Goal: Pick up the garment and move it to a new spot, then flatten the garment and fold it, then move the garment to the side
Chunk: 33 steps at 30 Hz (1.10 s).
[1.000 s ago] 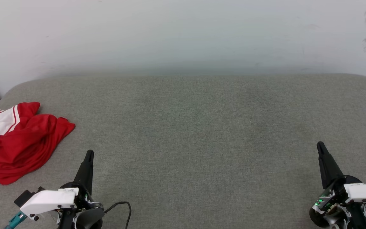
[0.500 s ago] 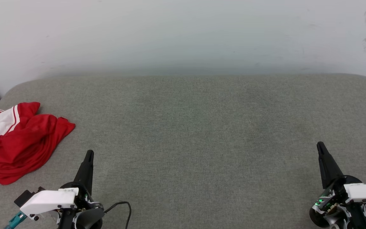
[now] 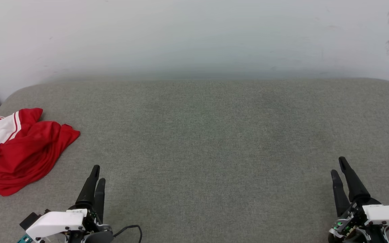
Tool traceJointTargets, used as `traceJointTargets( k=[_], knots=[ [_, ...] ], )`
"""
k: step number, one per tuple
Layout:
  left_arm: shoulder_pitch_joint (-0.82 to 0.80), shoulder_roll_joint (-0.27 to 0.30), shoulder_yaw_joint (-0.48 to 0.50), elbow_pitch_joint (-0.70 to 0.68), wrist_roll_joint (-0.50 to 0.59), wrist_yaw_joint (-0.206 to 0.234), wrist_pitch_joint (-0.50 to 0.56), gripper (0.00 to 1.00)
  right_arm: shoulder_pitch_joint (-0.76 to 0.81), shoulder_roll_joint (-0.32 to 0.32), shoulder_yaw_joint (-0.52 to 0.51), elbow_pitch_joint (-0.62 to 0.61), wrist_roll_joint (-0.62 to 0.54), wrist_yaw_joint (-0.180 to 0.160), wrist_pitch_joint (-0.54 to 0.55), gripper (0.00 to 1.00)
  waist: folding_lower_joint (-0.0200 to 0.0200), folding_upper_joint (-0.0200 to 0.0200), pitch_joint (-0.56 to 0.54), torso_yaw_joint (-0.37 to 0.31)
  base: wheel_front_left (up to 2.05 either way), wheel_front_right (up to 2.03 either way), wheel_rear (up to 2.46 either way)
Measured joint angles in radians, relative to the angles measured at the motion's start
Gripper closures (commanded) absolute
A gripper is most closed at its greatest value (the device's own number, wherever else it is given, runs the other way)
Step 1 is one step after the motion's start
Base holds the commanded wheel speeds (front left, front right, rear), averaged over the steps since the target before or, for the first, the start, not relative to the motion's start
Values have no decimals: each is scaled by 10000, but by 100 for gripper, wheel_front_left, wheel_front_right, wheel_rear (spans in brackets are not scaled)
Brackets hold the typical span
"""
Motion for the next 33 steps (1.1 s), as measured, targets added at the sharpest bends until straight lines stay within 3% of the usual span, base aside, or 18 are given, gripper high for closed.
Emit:
traceJointTargets(
  k=[11, 17, 33],
  knots=[
    [72, -4, -627, -303, 314, 0, -529, 0, 145, -6, 384, -309, -370, 0, -527, 0, 0, 0, 19, 7, 0, 0, 0],
    [18, 33, -823, -504, 1360, 0, -811, 0, 148, -100, 606, -424, -1160, 0, -798, 0, 0, 0, 19, 16, 0, 0, 0],
    [-29, 12, -901, -1014, 4959, 4, -1438, 0, 153, -194, 784, -826, -5657, 0, -1432, 0, 0, 0, -2, -8, 0, 0, 0]
  ],
)
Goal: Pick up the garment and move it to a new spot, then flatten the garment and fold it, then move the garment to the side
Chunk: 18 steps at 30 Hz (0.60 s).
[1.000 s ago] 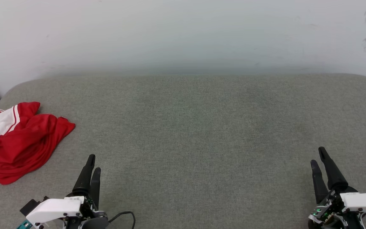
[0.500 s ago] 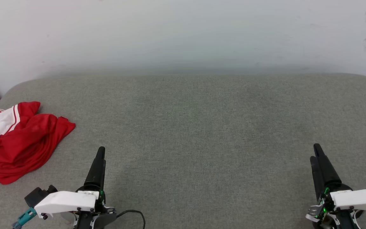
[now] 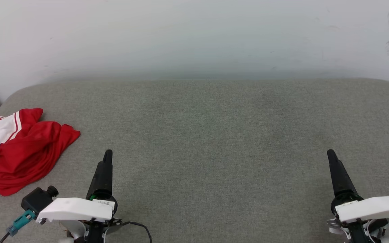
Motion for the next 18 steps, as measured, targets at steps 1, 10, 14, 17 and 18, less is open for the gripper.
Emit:
traceJointTargets(
  k=[1, 10, 14, 17, 18],
  knots=[
    [0, 2, 17, -29, 221, 15, -33, 0, 3, 15, -12, -12, -232, 0, -56, 0, 0, 0, -4, -4, 0, 0, 0],
    [0, 4, -213, 42, 2155, 31, -345, 0, 57, 61, -81, -203, -2178, 2, -121, 0, 0, 0, -18, -17, 0, 0, 0],
    [-2, 10, -316, 157, 2945, 130, -470, 0, 173, 84, -161, -263, -2922, 2, -44, 0, 0, 0, -29, -20, 0, 0, 0],
    [-17, 19, -385, 238, 3461, 207, -573, 0, 206, 100, -238, -314, -3494, 2, 0, 0, 0, 0, -46, -25, 0, 0, 0],
    [-28, 23, -408, 251, 3641, 253, -610, 0, 207, 107, -257, -341, -3651, 2, 8, 0, 0, 0, -50, -28, 0, 0, 0]
  ],
)
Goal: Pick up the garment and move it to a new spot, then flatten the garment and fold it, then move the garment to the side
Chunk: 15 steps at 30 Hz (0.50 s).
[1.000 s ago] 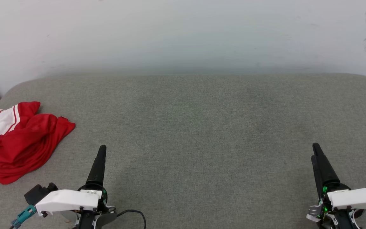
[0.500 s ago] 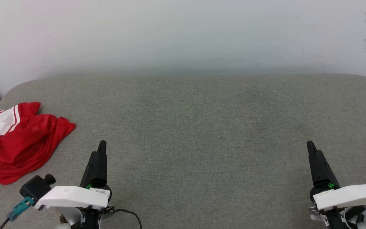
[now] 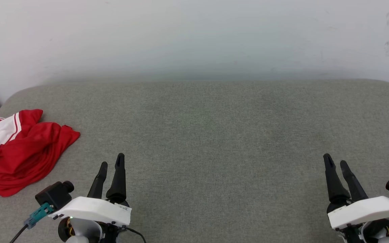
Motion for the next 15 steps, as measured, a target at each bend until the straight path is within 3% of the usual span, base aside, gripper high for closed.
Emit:
traceJointTargets(
  k=[15],
  knots=[
    [-128, 234, -393, -15, 2155, 309, -431, 0, 170, 59, 6, -391, -2293, 0, 0, 0, 0, 0, -36, -36, 0, 0, 0]
  ],
)
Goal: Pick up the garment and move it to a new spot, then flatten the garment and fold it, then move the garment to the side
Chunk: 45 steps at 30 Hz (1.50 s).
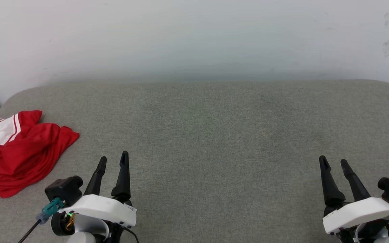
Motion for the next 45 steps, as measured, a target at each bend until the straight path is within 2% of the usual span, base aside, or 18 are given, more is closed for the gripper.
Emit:
traceJointTargets(
  k=[23, 45],
  knots=[
    [-87, 44, -460, 251, 2119, 307, -541, 0, 1, 12, 219, -94, -2475, 0, -290, 0, 0, 0, -14, 64, 0, 0, 0],
    [-114, -86, -543, 593, 3308, 349, -984, 0, 12, 13, 127, -86, -3565, 0, -587, 0, 0, 0, -52, 74, 0, 0, 0]
  ],
)
